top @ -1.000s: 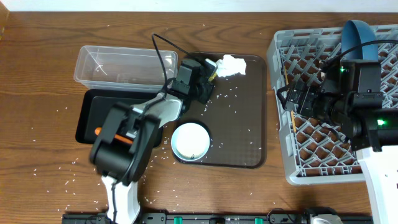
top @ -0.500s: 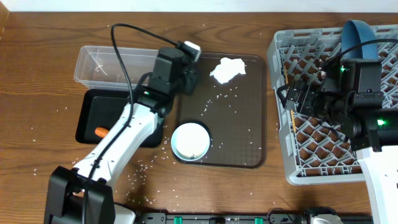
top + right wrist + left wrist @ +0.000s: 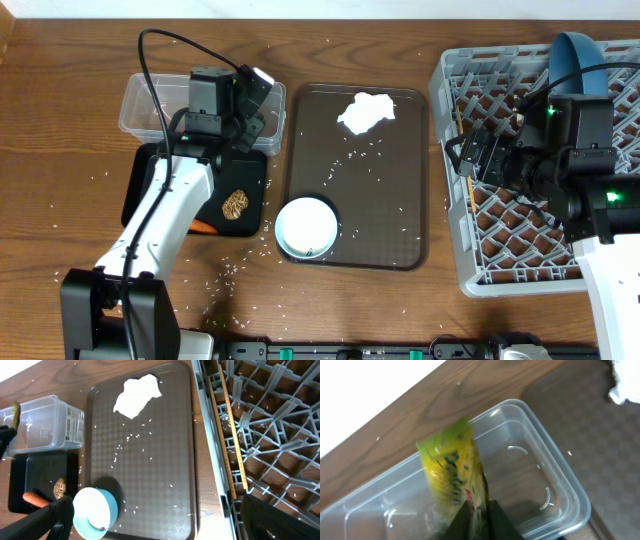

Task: Sort waste into correct bins and load items into the dishwasher rack
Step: 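Move the left gripper to the white tissue and grasp it, then carry the tissue to the clear plastic bin and release it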

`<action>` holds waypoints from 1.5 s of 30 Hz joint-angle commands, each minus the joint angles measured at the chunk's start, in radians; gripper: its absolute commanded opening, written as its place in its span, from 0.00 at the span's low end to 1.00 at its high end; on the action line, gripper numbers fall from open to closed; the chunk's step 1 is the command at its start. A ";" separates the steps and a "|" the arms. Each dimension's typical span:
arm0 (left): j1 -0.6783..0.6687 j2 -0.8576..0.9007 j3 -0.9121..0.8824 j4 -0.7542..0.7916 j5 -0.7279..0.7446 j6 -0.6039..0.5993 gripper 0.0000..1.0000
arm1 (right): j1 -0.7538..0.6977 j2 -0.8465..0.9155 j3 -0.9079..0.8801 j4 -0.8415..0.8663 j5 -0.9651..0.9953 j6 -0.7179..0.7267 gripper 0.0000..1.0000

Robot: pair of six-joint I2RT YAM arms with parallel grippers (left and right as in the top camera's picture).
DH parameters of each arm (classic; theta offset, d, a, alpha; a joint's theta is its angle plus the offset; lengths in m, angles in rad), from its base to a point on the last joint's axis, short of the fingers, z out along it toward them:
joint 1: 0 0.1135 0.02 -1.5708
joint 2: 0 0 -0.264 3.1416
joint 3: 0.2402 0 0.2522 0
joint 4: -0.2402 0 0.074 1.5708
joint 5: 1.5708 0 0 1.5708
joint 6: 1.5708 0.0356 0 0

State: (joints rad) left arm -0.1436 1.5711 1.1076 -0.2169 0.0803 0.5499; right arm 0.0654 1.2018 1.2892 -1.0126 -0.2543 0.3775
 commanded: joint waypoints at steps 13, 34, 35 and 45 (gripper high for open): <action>-0.188 0.085 0.008 0.218 0.208 -0.115 0.47 | -0.025 -0.002 0.005 0.005 -0.005 -0.016 0.99; -0.296 0.594 0.008 0.836 0.212 -0.258 0.48 | -0.025 -0.002 0.005 -0.020 -0.004 -0.020 0.99; -0.296 0.600 0.008 0.839 0.221 -0.268 0.48 | -0.025 -0.002 0.005 -0.020 -0.004 -0.020 0.99; -0.299 0.624 0.008 0.844 0.227 -0.322 0.06 | -0.025 -0.002 0.005 -0.028 -0.004 -0.019 0.99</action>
State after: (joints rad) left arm -0.4404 2.1864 1.1099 0.6151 0.2939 0.2661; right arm 0.0654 1.2018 1.2892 -1.0359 -0.2543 0.3737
